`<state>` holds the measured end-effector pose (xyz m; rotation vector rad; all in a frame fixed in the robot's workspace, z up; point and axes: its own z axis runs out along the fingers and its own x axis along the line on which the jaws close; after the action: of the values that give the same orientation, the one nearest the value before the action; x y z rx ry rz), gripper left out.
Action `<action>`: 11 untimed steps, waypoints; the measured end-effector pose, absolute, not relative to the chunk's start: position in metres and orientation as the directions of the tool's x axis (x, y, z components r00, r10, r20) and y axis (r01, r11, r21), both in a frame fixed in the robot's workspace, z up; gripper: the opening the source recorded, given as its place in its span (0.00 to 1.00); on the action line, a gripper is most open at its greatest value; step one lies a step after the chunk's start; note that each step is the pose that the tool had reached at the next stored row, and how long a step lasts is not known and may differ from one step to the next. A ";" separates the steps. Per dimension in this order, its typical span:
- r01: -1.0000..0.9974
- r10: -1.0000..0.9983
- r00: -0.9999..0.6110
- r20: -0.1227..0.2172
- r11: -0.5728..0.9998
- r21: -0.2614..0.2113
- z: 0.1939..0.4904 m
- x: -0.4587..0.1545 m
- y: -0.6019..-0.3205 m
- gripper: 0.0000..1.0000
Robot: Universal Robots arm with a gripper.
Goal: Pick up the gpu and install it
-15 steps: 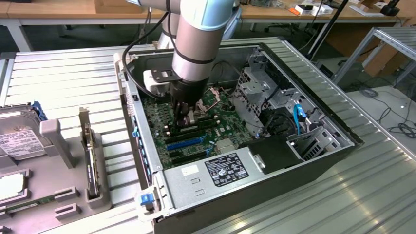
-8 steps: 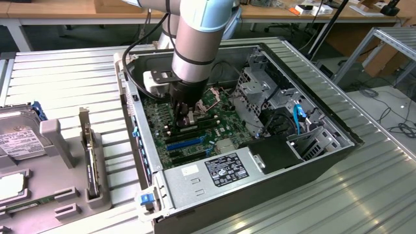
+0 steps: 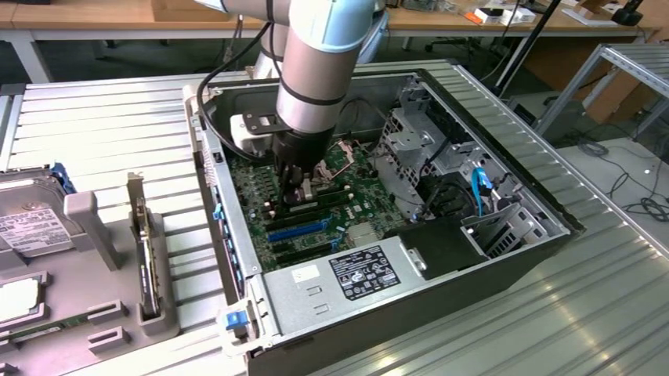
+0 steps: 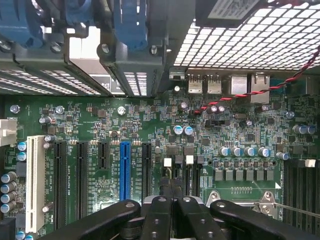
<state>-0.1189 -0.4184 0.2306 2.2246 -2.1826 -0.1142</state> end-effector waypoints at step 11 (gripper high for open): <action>-0.997 -0.999 0.018 -0.036 -0.020 0.069 0.240 -0.108 -0.418 0.11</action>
<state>-0.1082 -0.4184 0.2395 2.2238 -2.1818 -0.1159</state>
